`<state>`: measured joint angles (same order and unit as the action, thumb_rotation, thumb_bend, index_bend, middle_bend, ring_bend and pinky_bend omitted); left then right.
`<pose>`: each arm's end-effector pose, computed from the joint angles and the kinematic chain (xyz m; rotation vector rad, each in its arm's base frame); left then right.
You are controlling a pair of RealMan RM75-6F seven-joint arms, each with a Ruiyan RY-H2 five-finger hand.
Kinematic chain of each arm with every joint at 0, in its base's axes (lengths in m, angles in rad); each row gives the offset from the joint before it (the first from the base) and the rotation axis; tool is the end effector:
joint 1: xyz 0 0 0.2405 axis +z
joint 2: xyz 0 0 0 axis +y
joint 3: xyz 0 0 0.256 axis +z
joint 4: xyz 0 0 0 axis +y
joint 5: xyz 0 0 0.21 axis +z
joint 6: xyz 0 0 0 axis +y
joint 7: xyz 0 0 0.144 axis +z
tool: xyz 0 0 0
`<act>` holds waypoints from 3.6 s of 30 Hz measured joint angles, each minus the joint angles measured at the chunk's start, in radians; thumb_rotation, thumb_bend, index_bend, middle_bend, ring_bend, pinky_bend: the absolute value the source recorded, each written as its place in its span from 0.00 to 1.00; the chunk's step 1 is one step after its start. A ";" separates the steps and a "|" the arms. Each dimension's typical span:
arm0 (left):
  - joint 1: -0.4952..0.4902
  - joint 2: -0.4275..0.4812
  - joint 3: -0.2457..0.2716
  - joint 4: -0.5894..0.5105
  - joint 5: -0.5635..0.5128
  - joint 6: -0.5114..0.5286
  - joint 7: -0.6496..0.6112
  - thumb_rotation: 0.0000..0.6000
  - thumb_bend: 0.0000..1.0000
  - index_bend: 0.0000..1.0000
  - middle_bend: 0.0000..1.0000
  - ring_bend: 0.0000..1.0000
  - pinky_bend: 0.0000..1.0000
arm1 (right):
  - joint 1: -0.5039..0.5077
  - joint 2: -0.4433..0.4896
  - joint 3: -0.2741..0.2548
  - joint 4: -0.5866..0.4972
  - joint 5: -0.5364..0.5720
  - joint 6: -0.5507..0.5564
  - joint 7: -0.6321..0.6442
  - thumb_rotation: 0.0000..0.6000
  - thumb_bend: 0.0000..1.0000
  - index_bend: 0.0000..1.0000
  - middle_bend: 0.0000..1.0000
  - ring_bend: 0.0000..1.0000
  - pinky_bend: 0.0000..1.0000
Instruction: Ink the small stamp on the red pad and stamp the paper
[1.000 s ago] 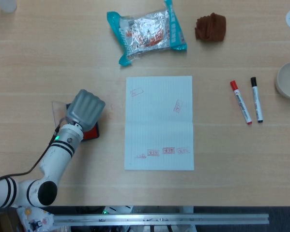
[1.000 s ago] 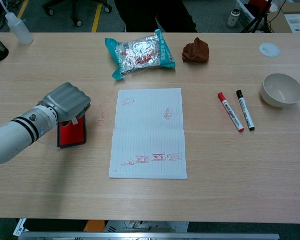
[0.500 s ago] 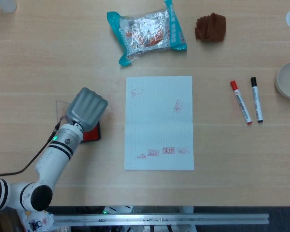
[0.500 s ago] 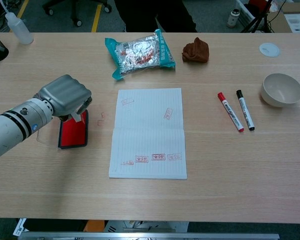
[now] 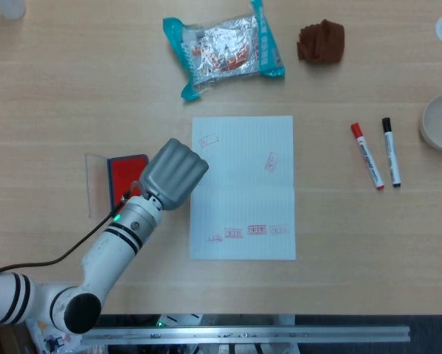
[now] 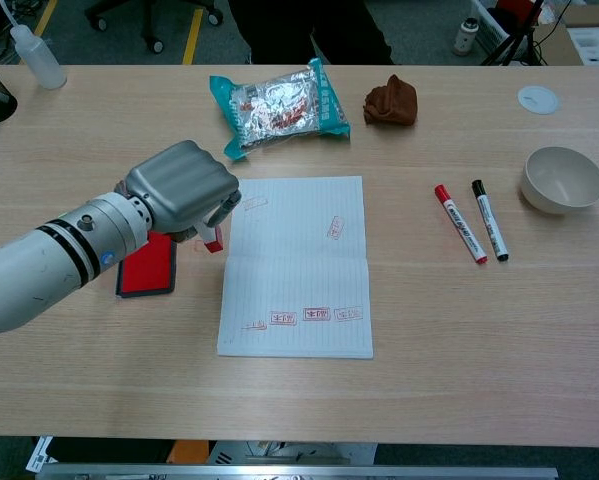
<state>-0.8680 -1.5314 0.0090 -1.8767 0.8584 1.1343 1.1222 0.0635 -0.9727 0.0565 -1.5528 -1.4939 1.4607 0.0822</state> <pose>-0.0990 0.2657 -0.0341 -2.1823 -0.4571 -0.5386 -0.3357 -0.1769 0.2137 1.3971 -0.8320 0.7892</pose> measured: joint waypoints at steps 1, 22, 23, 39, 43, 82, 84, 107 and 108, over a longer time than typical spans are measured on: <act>-0.003 -0.011 0.001 -0.002 0.000 0.003 0.007 1.00 0.27 0.62 1.00 1.00 1.00 | 0.000 0.000 0.000 0.001 0.000 0.000 0.000 1.00 0.20 0.24 0.36 0.29 0.30; -0.008 -0.178 0.058 0.040 -0.008 0.064 0.088 1.00 0.27 0.62 1.00 1.00 1.00 | -0.002 0.001 0.000 0.011 0.006 -0.004 0.010 1.00 0.20 0.24 0.36 0.29 0.30; -0.007 -0.183 0.059 0.046 -0.007 0.064 0.087 1.00 0.27 0.62 1.00 1.00 1.00 | -0.002 0.001 0.000 0.011 0.005 -0.003 0.010 1.00 0.20 0.24 0.36 0.29 0.30; 0.035 -0.248 0.105 0.135 0.061 0.077 0.060 1.00 0.27 0.62 1.00 1.00 1.00 | -0.006 0.000 0.000 0.011 0.009 -0.001 0.009 1.00 0.20 0.24 0.36 0.29 0.30; 0.050 -0.269 0.113 0.155 0.080 0.079 0.052 1.00 0.27 0.62 1.00 1.00 1.00 | -0.009 0.001 0.000 0.013 0.011 0.001 0.011 1.00 0.20 0.24 0.36 0.29 0.30; 0.072 -0.303 0.095 0.186 0.025 -0.001 0.102 1.00 0.27 0.62 1.00 1.00 1.00 | -0.022 -0.012 0.002 0.052 0.018 0.006 0.050 1.00 0.20 0.24 0.36 0.29 0.30; 0.071 -0.303 0.095 0.184 0.025 0.001 0.103 1.00 0.27 0.62 1.00 1.00 1.00 | -0.022 -0.012 0.002 0.053 0.018 0.007 0.053 1.00 0.20 0.24 0.36 0.29 0.30; 0.076 -0.115 0.081 0.083 0.181 0.066 0.033 1.00 0.27 0.61 1.00 1.00 1.00 | -0.016 -0.016 0.005 0.040 0.003 0.011 0.048 1.00 0.20 0.24 0.36 0.29 0.30; 0.078 -0.114 0.084 0.093 0.184 0.063 0.027 1.00 0.27 0.61 1.00 1.00 1.00 | -0.016 -0.015 0.005 0.038 0.003 0.012 0.047 1.00 0.20 0.24 0.36 0.29 0.30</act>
<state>-0.7899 -1.6457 0.0930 -1.7837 1.0425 1.1978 1.1491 0.0471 -0.9877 0.0613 -1.5146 -1.4911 1.4726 0.1290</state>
